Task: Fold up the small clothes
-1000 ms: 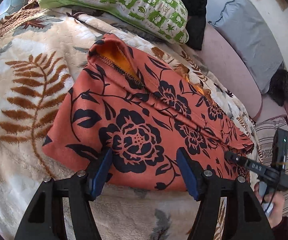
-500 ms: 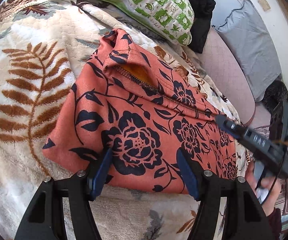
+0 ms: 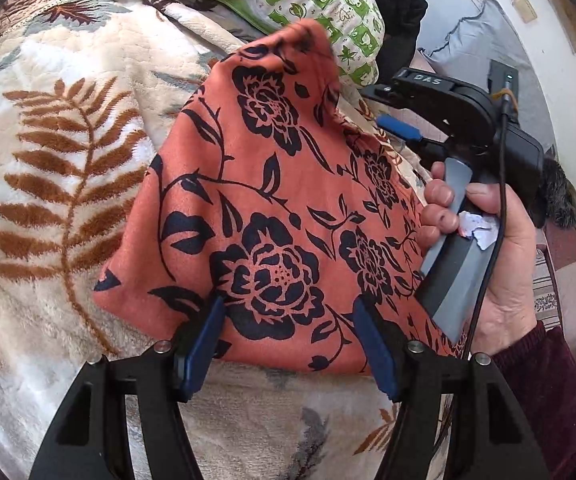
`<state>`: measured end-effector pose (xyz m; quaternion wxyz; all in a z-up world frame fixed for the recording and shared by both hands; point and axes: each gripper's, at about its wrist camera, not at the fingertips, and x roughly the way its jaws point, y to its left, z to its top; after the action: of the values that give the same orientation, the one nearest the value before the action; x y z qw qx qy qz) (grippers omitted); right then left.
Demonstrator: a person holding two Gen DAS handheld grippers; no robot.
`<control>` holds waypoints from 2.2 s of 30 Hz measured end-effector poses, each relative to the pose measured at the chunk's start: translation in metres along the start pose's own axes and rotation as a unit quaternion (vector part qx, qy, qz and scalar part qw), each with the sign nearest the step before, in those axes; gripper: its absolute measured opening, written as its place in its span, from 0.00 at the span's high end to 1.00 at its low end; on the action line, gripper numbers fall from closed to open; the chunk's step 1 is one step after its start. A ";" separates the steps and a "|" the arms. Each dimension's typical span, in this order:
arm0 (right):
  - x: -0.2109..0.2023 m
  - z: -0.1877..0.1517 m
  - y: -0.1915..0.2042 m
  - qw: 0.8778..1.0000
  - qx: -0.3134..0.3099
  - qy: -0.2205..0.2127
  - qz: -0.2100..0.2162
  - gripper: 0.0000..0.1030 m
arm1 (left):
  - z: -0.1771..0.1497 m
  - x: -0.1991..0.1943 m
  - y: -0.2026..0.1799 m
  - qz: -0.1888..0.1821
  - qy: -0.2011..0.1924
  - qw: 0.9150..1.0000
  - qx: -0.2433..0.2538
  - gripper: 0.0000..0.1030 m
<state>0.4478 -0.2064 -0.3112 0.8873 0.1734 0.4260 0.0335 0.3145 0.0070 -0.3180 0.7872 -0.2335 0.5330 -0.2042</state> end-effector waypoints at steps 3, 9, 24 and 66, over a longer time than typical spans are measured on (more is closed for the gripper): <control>-0.018 -0.002 -0.011 1.000 0.010 -0.004 0.013 0.58 | 0.002 -0.003 0.002 -0.005 0.001 1.000 -0.008 0.35; -0.079 -0.069 -0.056 0.999 -0.031 0.021 -0.024 0.58 | 0.008 -0.027 -0.001 0.045 -0.059 0.997 0.029 0.35; -0.236 -0.191 -0.213 0.980 0.196 -0.020 0.022 0.36 | -0.010 -0.026 0.002 0.091 -0.027 0.995 0.044 0.35; -0.206 -0.186 -0.225 0.958 0.252 -0.114 -0.079 0.87 | -0.003 0.008 0.017 -0.034 -0.084 0.990 -0.110 0.82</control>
<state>0.1551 -0.4080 -0.3408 0.8571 0.3604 0.3293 -0.1648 0.3161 0.0151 -0.3349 0.7911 -0.3532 0.4761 -0.1508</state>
